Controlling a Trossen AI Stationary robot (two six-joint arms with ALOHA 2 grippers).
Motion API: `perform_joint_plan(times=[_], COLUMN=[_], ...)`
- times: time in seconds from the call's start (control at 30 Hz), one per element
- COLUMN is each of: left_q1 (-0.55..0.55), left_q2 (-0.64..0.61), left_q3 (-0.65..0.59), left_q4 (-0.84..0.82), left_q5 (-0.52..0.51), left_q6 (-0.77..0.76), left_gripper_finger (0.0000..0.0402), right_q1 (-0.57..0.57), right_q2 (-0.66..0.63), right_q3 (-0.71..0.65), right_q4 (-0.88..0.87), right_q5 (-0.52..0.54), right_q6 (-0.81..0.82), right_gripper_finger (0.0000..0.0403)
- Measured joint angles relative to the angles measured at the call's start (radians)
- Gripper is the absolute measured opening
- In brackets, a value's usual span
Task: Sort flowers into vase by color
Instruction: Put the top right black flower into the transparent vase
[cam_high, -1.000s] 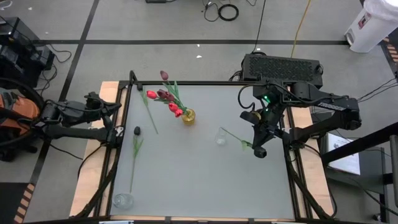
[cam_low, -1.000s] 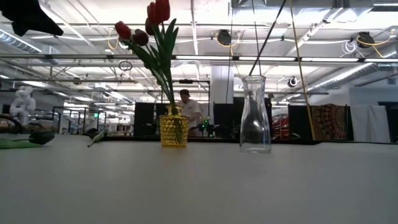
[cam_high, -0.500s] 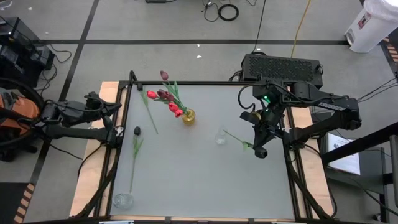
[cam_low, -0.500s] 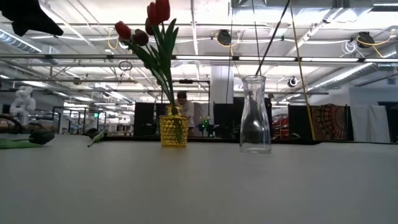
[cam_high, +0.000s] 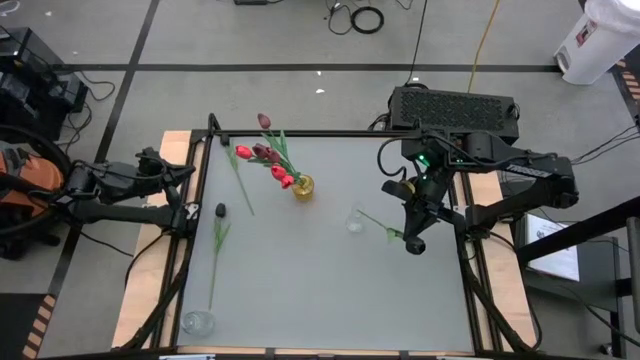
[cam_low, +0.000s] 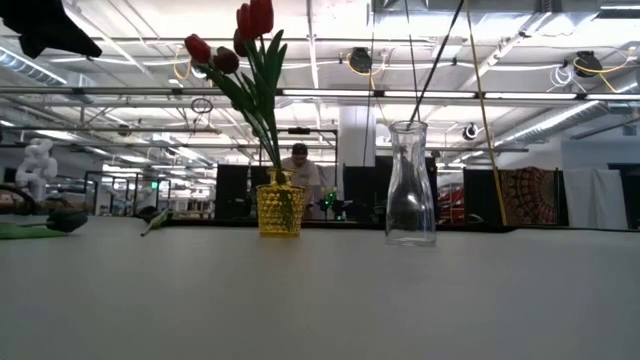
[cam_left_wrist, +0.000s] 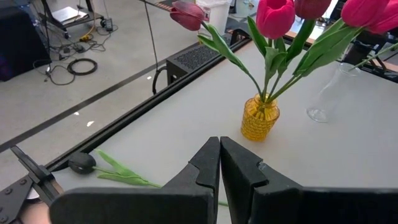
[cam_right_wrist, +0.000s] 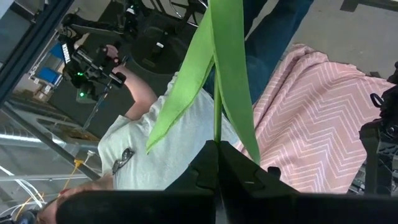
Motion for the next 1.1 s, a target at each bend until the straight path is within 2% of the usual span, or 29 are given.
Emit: perform_joint_plan(times=[0.2, 0.67, 1.1], left_q1=[0.0, 0.0, 0.0], left_q2=[0.0, 0.0, 0.0], left_q3=[0.0, 0.0, 0.0], left_q4=[0.0, 0.0, 0.0], left_q5=[0.001, 0.001, 0.001], left_q6=[-0.002, -0.002, -0.002], left_gripper_finger=[0.002, 0.002, 0.002], right_q1=[0.0, -0.003, -0.072], right_q2=[0.018, 0.032, 0.032], right_q3=[0.0, 0.0, 0.0], right_q4=[0.004, 0.0, 0.004], right_q5=[-0.02, -0.031, -0.03], right_q6=[-0.033, 0.002, 0.024], right_gripper_finger=[0.0, 0.0, 0.0])
